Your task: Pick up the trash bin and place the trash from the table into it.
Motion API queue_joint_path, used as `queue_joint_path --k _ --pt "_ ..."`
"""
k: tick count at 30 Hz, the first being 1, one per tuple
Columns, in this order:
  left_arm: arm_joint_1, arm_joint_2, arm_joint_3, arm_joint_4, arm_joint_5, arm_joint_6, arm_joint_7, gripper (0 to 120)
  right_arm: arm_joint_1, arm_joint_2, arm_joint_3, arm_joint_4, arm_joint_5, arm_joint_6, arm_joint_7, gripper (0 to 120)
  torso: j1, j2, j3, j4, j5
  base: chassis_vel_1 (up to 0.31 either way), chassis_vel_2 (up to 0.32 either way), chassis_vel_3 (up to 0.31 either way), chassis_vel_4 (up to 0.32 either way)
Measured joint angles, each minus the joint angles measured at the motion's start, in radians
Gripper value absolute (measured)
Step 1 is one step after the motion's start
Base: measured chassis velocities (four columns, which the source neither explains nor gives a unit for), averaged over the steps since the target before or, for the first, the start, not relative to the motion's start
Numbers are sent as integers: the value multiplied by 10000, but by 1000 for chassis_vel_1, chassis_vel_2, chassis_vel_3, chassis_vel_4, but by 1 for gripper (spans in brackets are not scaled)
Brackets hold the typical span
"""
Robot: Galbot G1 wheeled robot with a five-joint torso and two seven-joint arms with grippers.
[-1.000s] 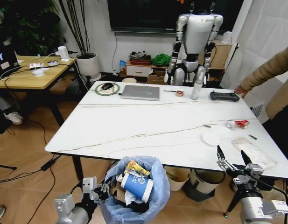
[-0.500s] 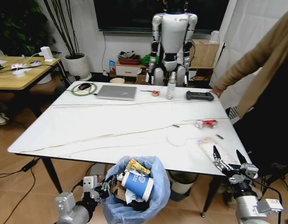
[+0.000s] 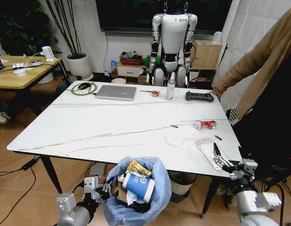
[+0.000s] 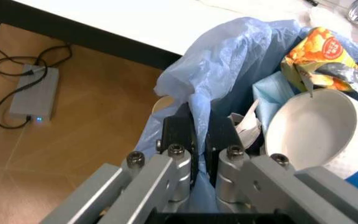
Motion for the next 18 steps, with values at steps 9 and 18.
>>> queue_joint_path --k 9,18 --pt "217 -86 -301 -159 22 10 -9 0 909 -2098 314 -43 999 -1398 -1445 100 0 0 1 0 4 0 0 0 0" --pt "538 -233 -485 -289 206 11 -7 0 936 -3079 812 -951 374 -1520 -1850 100 1 -1 1 -4 5 0 0 0 0"
